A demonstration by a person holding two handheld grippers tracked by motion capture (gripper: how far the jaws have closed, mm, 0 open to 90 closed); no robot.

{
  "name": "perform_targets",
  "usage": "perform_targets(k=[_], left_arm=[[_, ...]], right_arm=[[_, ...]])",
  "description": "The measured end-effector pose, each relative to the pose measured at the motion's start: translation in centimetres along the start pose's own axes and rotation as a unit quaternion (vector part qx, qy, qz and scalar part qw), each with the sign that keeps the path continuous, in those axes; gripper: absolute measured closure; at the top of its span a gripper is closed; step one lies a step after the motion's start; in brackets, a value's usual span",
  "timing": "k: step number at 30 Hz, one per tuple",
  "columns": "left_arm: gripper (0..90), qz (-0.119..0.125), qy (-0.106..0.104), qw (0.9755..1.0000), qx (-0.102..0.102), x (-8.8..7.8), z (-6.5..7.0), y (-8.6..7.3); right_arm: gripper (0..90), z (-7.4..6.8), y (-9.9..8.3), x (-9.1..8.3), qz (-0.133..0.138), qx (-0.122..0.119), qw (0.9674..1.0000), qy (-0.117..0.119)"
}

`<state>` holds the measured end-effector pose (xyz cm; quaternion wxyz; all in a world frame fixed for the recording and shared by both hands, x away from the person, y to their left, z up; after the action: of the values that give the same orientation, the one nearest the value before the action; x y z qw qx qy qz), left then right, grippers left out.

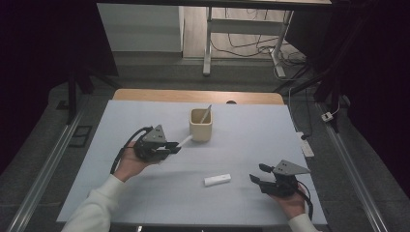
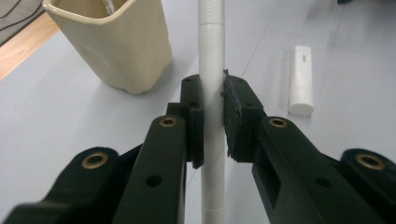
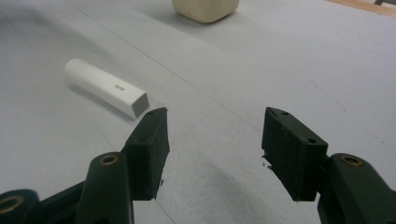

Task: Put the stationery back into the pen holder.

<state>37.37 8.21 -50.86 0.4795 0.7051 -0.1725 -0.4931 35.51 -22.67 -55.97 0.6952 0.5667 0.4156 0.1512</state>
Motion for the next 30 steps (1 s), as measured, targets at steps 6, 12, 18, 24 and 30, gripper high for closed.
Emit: perform_targets(k=[6,12,18,24,30], left_arm=[[78.1,0.022,0.010,0.9996,-0.013,-0.1,0.0,0.0],[78.1,0.031,0.014,0.9993,-0.017,0.1,0.1,-0.3],[78.1,0.038,0.009,0.9990,-0.021,0.7,0.5,-0.2],[78.1,0.048,0.012,0.9985,-0.023,1.2,0.8,0.2],[78.1,0.066,0.025,0.9969,-0.035,1.3,0.3,0.6]], right_arm=[[40.6,-0.2,-0.1,0.2,-0.005,-0.003,1.0000,-0.001],[40.6,-0.3,0.0,0.5,-0.004,-0.003,1.0000,0.000],[40.7,-0.7,0.3,0.8,-0.004,-0.006,1.0000,0.005],[40.6,-1.3,0.8,1.1,0.000,-0.011,0.9999,0.009],[40.6,-1.3,0.7,1.2,-0.001,-0.012,0.9999,0.009]])
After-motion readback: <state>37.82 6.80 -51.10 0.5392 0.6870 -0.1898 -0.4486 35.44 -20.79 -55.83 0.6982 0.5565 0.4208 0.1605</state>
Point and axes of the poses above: each handheld gripper's, and its own axes: x roughly forward along the jaws, y roughly out of its top, z roughly to its right, the point moved 10 cm from there along x, roughly forward along the jaws, and after that the axes turned 7 degrees about z, right-handed, at the moved point
